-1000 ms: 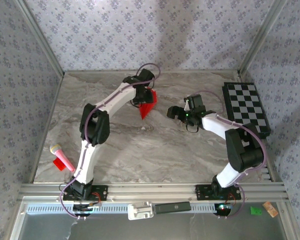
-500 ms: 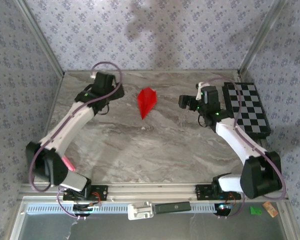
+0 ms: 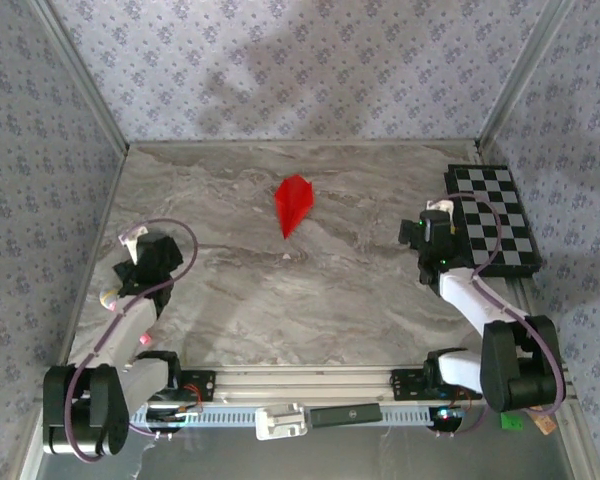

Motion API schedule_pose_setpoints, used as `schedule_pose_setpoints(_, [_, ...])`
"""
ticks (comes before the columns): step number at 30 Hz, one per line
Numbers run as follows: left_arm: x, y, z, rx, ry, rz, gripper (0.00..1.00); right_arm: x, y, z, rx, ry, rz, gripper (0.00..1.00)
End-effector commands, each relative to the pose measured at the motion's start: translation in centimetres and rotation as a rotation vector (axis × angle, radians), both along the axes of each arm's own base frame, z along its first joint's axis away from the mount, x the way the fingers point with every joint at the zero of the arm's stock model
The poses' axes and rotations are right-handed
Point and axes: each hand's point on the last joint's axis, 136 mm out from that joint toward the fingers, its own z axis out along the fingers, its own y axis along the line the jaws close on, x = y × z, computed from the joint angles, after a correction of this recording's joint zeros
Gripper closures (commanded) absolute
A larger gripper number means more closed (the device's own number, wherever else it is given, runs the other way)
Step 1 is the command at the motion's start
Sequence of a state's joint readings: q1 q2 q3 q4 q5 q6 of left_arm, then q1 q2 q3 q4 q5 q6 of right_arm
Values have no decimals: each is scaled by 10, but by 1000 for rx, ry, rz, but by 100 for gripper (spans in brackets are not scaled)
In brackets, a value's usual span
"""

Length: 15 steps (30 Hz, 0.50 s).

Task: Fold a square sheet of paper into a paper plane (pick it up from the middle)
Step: Reset both arms

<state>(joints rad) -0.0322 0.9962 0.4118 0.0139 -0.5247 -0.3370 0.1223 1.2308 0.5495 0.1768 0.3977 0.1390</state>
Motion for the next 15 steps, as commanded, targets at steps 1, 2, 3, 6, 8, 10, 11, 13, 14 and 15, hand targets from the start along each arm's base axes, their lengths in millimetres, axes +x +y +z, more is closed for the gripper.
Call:
schedule_pose_setpoints(1, [24,-3,21,21,-160,-75,0,10,-12,6,-40,-112,-9,0])
schedule_pose_setpoints(2, [28,-7,16,24,-173,-113,0,11,-9,4,-46,-125,20,0])
schedule_pose_setpoints(3, [33,-12,14,26,-188,-149,0,12,-6,3,-57,-135,48,0])
schedule_pose_setpoints(6, [46,-26,6,38,-186,-253,0,13,-3,-2,-71,-141,85,0])
schedule_pose_setpoints(8, [54,-36,4,32,-187,-325,0,14,-3,-6,-71,-144,104,0])
schedule_pose_setpoints(10, [61,-48,4,17,-194,-410,0,14,-1,-9,-58,-162,130,0])
schedule_pose_setpoints(11, [64,-52,6,14,-211,-443,0,14,3,-10,-58,-173,173,0])
schedule_pose_setpoints(13, [69,-58,8,-1,-245,-492,0,15,7,-10,-20,-209,221,0])
schedule_pose_setpoints(14, [72,-60,8,-9,-258,-513,0,16,9,-11,1,-221,245,0])
schedule_pose_setpoints(15, [75,-61,8,-10,-270,-529,0,17,11,-14,15,-223,266,0])
